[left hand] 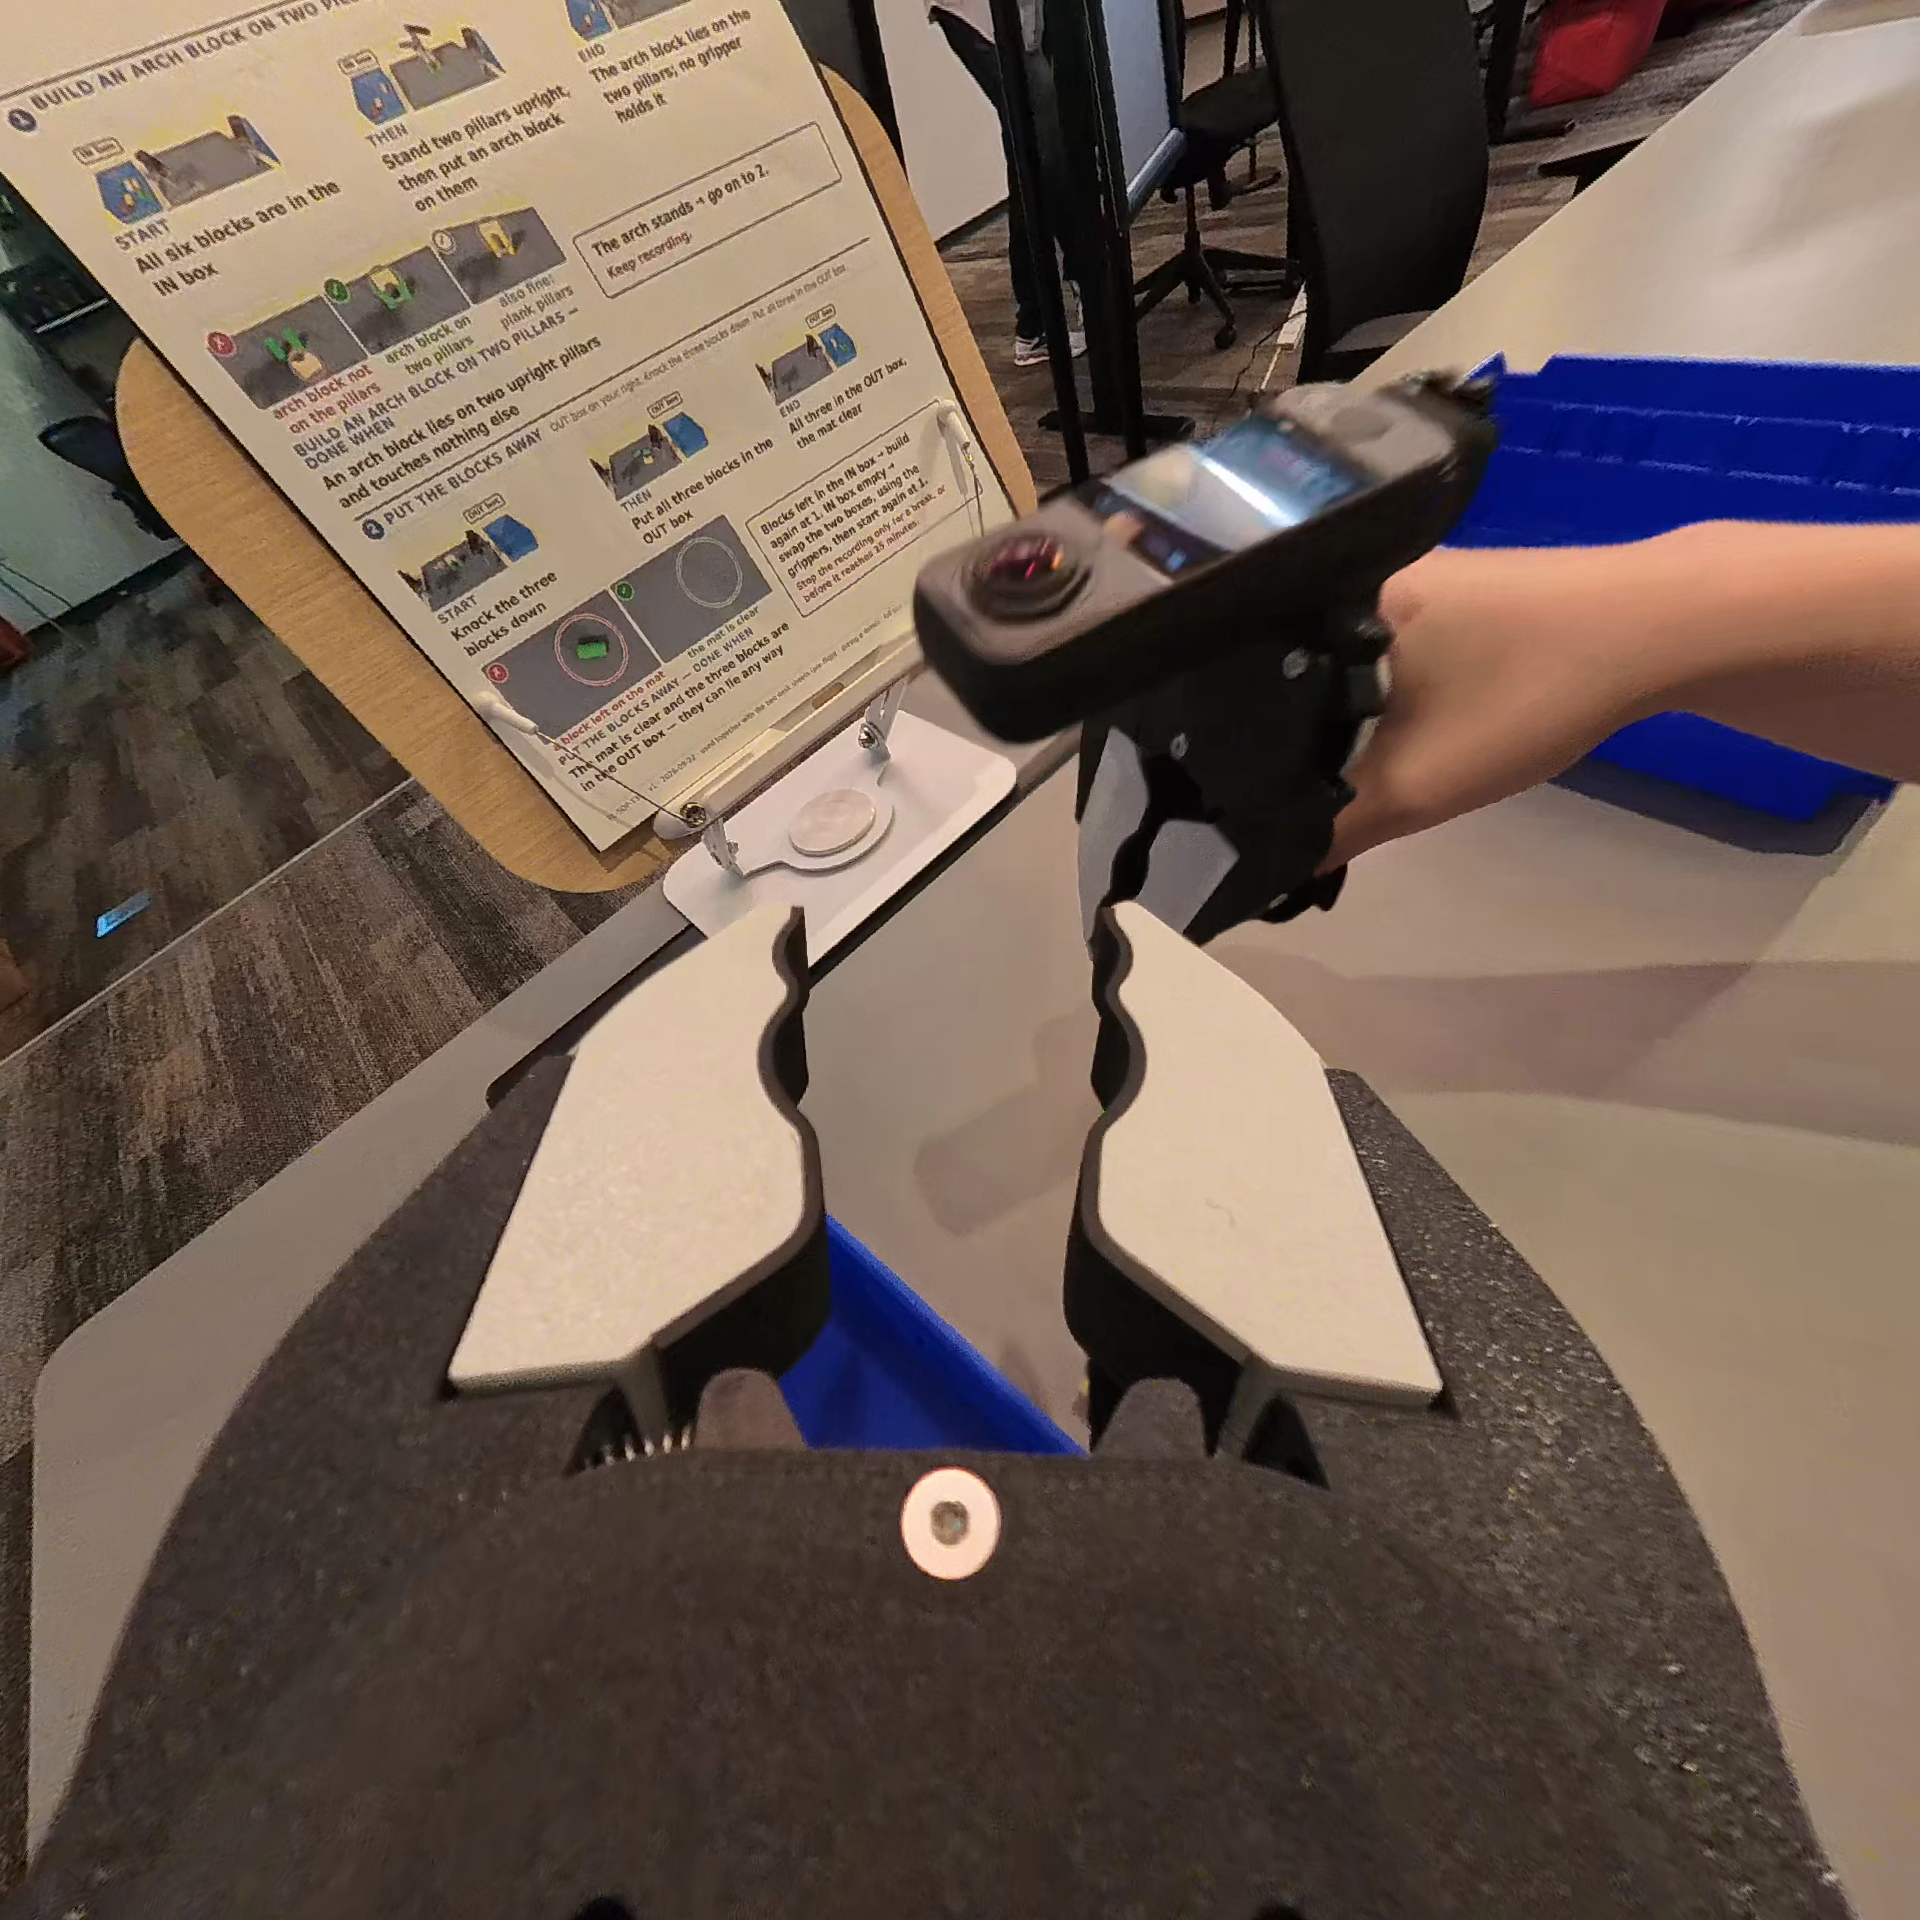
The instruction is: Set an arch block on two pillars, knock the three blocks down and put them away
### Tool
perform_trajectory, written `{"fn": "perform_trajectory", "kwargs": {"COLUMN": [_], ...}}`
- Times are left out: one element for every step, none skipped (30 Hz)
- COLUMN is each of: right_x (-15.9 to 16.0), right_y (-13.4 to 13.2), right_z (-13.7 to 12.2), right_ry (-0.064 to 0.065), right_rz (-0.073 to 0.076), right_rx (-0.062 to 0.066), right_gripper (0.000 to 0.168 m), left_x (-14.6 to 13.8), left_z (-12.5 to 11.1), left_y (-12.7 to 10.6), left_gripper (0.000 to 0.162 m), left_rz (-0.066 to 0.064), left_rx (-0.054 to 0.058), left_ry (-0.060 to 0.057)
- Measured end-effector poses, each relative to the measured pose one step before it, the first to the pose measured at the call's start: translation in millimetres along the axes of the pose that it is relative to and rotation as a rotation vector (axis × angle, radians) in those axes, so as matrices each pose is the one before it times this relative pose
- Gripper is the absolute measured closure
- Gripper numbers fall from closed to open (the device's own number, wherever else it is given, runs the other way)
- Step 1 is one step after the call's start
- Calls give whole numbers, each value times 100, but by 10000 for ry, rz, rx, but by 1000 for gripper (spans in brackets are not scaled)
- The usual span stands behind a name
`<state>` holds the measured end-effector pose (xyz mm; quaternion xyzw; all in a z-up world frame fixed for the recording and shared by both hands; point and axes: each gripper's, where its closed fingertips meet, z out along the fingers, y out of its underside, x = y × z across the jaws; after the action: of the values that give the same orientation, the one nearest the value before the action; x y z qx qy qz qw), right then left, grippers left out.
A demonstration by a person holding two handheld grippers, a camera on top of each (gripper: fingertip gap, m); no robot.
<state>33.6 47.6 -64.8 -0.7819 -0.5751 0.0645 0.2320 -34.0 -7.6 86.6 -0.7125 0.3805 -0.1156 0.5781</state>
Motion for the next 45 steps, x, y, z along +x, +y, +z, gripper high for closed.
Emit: {"fn": "perform_trajectory", "kwargs": {"right_x": [-367, -449, -459, -545, -596, -378, -187, -43, 221, 310, 215, 196, 210, 8, -171, -310, -192, -129, -15, 39, 29, 26, 158, 321, 642, 1084, 1420, 1768, 2047, 2222, 2156, 2001, 1833, 1449, 1187, 880, 625, 549, 450, 205, 103, 70, 56, 477, 774], "right_y": [-696, -468, -236, 10, 271, 455, 623, 834, 972, 1125, 1176, 1135, 901, 598, 485, 553, 353, 251, 96, -263, -715, -987, -1029, -947, -752, -389, 193, 867, 1568, 2063, 2300, 2357, 2193, 1941, 1593, 1391, 1418, 1430, 1329, 1177, 921, 415, -98, -169, -88], "right_z": [-875, -705, -497, -276, -96, 104, 267, 414, 543, 635, 709, 712, 648, 566, 492, 380, 131, -213, -519, -932, -1439, -1868, -2242, -2516, -2673, -2700, -2593, -2389, -2064, -1640, -1125, -642, -213, 175, 470, 762, 944, 1076, 1139, 1109, 1013, 850, 659, 308, -120], "right_ry": [118, 63, 52, -27, -113, -48, -10, -12, 63, 51, -65, -91, -33, -87, -111, -159, -45, -25, 28, 97, 113, 104, 184, 269, 422, 561, 589, 618, 637, 609, 460, 253, 99, -133, -204, -270, -313, -246, -153, -161, -67, 43, 5, 200, 427], "right_rz": [-109, -31, 22, 85, 155, 236, 210, 136, 161, 246, 303, 227, 111, -29, -163, -249, -232, -115, -4, 42, 95, 131, 132, 9, -105, -131, -104, -59, 2, 41, 212, 476, 577, 473, 286, 160, 150, 85, 19, 28, 39, -15, -178, -93, 87], "right_rx": [387, 386, 402, 402, 394, 413, 391, 313, 243, 104, -37, -129, -116, -45, -88, -236, -236, -287, -213, 61, 345, 482, 437, 390, 330, 215, 14, -203, -389, -485, -442, -480, -454, -432, -339, -305, -424, -520, -521, -486, -391, -89, 145, 25, -37], "right_gripper": [167, 166, 160, 150, 140, 129, 118, 111, 103, 98, 95, 91, 88, 88, 88, 94, 99, 99, 99, 99, 99, 99, 99, 99, 99, 99, 99, 99, 99, 99, 99, 99, 99, 99, 99, 98, 98, 98, 98, 98, 98, 98, 98, 97, 95], "left_x": [53, 29, -77, -111, -99, -139, -144, -155, -170, -151, -115, 23, 90, 116, 163, 228, 312, 450, 560, 560, 516, 513, 463, 428, 541, 690, 747, 928, 1034, 958, 608, 132, -75, 25, 413, 532, 307, -73, -253, -190, 129, 491, 536, 309, 39], "left_z": [-11, -40, -66, -105, -151, -190, -195, -220, -204, -197, -165, -115, -47, 44, 136, 210, 284, 358, 425, 505, 632, 750, 867, 958, 1055, 1163, 1264, 1340, 1333, 1285, 1159, 1025, 926, 917, 958, 973, 920, 802, 666, 542, 245, -62, 49, 99, -41], "left_y": [63, 108, 123, 72, -4, -60, -87, -74, -31, 47, 116, 195, 271, 283, 298, 281, 288, 293, 390, 529, 639, 667, 615, 529, 417, 292, 151, 87, 129, 164, 206, 225, 212, 263, 487, 761, 729, 455, 224, 32, -82, -298, 98, 224, 83], "left_gripper": [109, 109, 108, 107, 107, 106, 106, 106, 105, 105, 104, 103, 101, 100, 98, 96, 96, 96, 97, 98, 98, 98, 97, 98, 99, 99, 100, 103, 106, 108, 108, 108, 108, 108, 109, 108, 108, 105, 107, 109, 114, 122, 129, 128, 128], "left_rz": [8, 26, 31, 57, 46, -12, -44, -50, -41, -32, -43, -46, -48, -31, -2, 21, 4, -6, 10, 31, 42, 74, 96, 83, 45, 21, -68, -197, -310, -323, -206, -101, 24, 82, 121, 168, 162, 157, 171, 138, 85, -39, 50, 68, 109], "left_rx": [-60, -98, -118, -78, -23, 23, 38, 37, 23, -15, -60, -104, -150, -172, -184, -170, -168, -194, -251, -344, -427, -467, -464, -440, -394, -346, -275, -250, -309, -338, -349, -291, -227, -222, -348, -526, -517, -372, -237, -123, -41, 152, -111, -184, -89], "left_ry": [6, -12, -72, -84, -65, -51, -24, -24, -27, -11, 13, 81, 101, 84, 76, 78, 115, 187, 247, 228, 172, 135, 75, 37, 91, 150, 175, 302, 413, 418, 254, -45, -180, -149, 72, 152, 17, -215, -317, -267, -24, 289, 333, 176, 18]}}
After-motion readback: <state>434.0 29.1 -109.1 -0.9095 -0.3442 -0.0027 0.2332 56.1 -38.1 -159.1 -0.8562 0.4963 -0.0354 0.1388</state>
